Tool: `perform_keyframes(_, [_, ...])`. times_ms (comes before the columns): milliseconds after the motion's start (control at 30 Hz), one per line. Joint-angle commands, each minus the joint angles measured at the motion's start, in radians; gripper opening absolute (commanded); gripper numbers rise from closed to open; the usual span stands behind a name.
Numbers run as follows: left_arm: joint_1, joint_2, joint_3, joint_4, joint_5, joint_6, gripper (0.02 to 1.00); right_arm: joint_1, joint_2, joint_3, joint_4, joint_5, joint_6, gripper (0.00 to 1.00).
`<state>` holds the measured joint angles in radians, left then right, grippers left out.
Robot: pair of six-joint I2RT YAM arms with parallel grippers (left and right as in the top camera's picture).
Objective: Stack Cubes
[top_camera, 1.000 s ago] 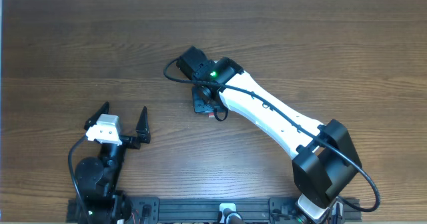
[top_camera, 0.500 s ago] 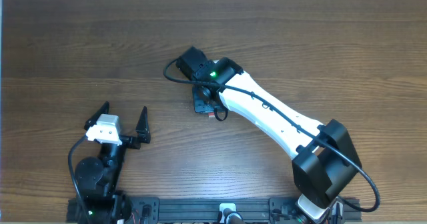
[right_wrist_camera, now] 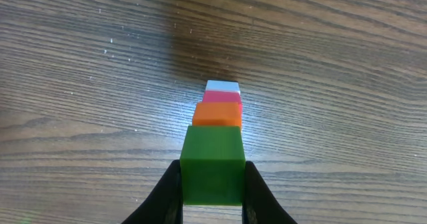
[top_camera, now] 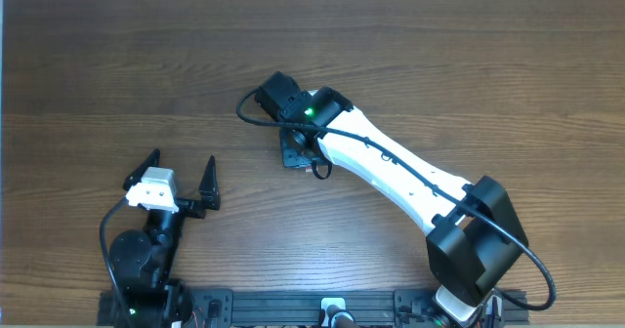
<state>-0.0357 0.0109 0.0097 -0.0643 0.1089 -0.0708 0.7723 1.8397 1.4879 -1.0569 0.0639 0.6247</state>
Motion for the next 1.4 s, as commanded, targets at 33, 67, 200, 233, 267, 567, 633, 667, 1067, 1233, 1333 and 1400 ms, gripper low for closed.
perform_keyframes(33, [0.008, -0.004, -0.003, -0.004, 0.013, 0.011, 1.000, 0.004, 0.012, -0.006, 0.002, 0.024, 0.000, 0.012])
perform_keyframes(67, [0.008, -0.004, -0.003, -0.004, 0.013, 0.011, 1.000, 0.004, 0.012, -0.006, 0.002, 0.024, 0.000, 0.012])
perform_keyframes(200, [0.008, -0.004, -0.003, -0.004, 0.013, 0.011, 1.000, 0.004, 0.012, -0.006, 0.002, 0.024, 0.000, 0.012])
perform_keyframes(233, [0.008, -0.004, -0.003, -0.004, 0.013, 0.011, 1.000, 0.004, 0.012, -0.006, 0.002, 0.024, 0.000, 0.009])
perform_keyframes(267, [0.008, -0.004, -0.003, -0.004, 0.013, 0.011, 1.000, 0.004, 0.012, -0.006, 0.002, 0.024, 0.000, 0.012])
perform_keyframes(567, [0.008, -0.004, -0.003, -0.004, 0.013, 0.011, 1.000, 0.004, 0.012, -0.006, 0.002, 0.034, 0.000, 0.042])
perform_keyframes(633, [0.008, -0.004, -0.003, -0.004, 0.013, 0.011, 1.000, 0.004, 0.012, -0.006, 0.002, 0.034, 0.000, 0.110])
perform_keyframes(667, [0.008, -0.004, -0.003, -0.004, 0.013, 0.011, 1.000, 0.004, 0.012, -0.006, 0.002, 0.035, 0.000, 0.123])
perform_keyframes(1067, [0.008, -0.004, -0.003, -0.004, 0.013, 0.011, 0.998, 0.008, 0.012, -0.007, 0.003, 0.035, 0.000, 0.220])
perform_keyframes(1233, [0.008, -0.004, -0.003, -0.004, 0.013, 0.011, 0.998, 0.008, 0.012, -0.011, 0.006, 0.035, 0.000, 0.237])
perform_keyframes(1333, [0.008, -0.004, -0.003, -0.004, 0.013, 0.011, 1.000, 0.009, 0.012, -0.012, 0.007, 0.035, 0.000, 0.240])
perform_keyframes(1400, [0.008, -0.004, -0.003, -0.004, 0.013, 0.011, 1.000, 0.009, 0.012, -0.012, 0.007, 0.035, 0.000, 0.240])
